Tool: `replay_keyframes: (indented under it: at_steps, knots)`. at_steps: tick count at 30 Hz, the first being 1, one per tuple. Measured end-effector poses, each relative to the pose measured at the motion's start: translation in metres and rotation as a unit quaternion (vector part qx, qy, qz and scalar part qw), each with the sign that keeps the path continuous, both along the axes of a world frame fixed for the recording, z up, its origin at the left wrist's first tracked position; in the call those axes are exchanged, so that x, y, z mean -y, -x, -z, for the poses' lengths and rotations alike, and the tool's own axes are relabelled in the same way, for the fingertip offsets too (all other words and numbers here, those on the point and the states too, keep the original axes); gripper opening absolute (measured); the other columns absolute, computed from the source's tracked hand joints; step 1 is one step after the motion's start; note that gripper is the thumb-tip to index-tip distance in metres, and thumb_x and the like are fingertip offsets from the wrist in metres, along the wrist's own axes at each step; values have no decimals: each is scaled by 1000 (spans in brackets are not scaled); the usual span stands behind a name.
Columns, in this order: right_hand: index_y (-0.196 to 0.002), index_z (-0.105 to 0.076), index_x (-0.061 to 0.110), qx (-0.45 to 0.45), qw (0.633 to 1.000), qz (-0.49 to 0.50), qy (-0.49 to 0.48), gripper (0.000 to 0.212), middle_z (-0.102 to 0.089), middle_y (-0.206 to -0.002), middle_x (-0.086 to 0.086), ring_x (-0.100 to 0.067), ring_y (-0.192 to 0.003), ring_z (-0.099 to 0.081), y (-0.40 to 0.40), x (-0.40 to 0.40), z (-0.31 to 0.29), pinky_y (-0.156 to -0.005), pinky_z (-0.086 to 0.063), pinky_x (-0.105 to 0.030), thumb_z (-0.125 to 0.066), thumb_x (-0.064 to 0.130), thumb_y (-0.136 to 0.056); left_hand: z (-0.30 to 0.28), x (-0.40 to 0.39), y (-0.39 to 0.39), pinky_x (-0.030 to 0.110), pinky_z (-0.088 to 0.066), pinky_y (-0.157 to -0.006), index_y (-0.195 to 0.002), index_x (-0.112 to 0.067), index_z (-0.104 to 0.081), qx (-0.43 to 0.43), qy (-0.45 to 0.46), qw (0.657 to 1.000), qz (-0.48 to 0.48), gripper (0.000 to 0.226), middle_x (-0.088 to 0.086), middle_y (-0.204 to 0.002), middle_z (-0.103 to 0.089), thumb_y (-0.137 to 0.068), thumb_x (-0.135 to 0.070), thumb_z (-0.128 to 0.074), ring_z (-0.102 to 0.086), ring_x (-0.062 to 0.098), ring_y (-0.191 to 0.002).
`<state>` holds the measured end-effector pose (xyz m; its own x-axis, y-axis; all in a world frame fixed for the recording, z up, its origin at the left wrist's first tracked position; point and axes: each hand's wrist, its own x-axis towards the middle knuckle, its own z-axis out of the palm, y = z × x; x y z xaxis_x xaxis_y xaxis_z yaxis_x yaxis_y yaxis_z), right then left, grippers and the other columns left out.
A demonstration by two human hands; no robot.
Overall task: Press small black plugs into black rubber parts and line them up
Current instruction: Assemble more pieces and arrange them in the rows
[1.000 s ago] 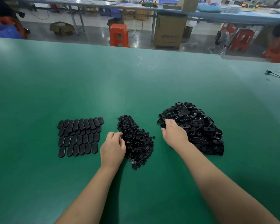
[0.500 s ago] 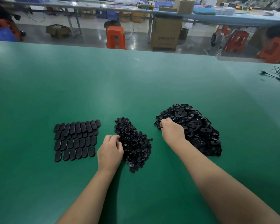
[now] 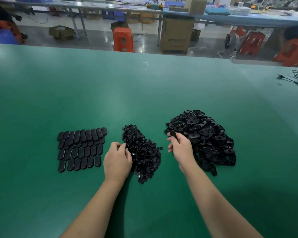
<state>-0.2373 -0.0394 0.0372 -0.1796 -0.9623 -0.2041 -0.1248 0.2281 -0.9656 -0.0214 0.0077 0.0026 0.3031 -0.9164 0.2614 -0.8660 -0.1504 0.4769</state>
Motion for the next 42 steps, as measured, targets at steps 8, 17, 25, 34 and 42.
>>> replay_keyframes:
  at_steps: [8, 17, 25, 34, 42]
  knots:
    - [-94, -64, 43, -62, 995, -36, 73, 19, -64, -102, -3, -14, -83, -59, -9, -27, 22, -74, -49, -27, -61, 26, -101, -1, 0, -2, 34, -50, -66, -112, -10, -73, -27, -1, 1000, -5, 22, 2, -104, -59, -97, -20, -60, -58, 22, -72]
    - [-133, -53, 42, -52, 994, -43, 84, 44, -62, -85, 2, -8, -64, -53, -8, -42, 29, -65, -55, -37, -60, 14, -101, -1, 0, -3, 32, -47, -62, -101, -10, -75, -52, 14, 999, -8, 16, -1, -98, -59, -97, -19, -62, -58, 19, -68]
    - [-100, -57, 18, -22, 997, -28, 70, 8, -69, -78, 1, -7, -61, -65, -9, -43, 27, -56, -54, -22, -61, 11, -100, 0, 3, -5, 31, -47, -58, -102, -16, -75, -51, 16, 999, -1, 20, -4, -95, -59, -98, -30, -61, -58, 16, -68]
    - [-111, -55, 36, -55, 995, -30, 78, 14, -75, -73, 4, -12, -62, -69, -10, -44, 27, -63, -54, -18, -57, 25, -103, -8, 11, -6, 24, -36, -52, -93, -32, -72, -114, -16, 992, -45, 13, -14, -88, -59, -97, -38, -61, -53, 1, -65]
    - [-108, -62, 30, -49, 996, -22, 74, 13, -74, -83, 3, -9, -66, -72, -11, -44, 27, -59, -54, -18, -51, 22, -106, -16, 2, -4, 14, -42, -58, -87, -28, -67, -339, 77, 937, -31, 11, -8, -77, -68, -94, -19, -65, -55, 2, -65]
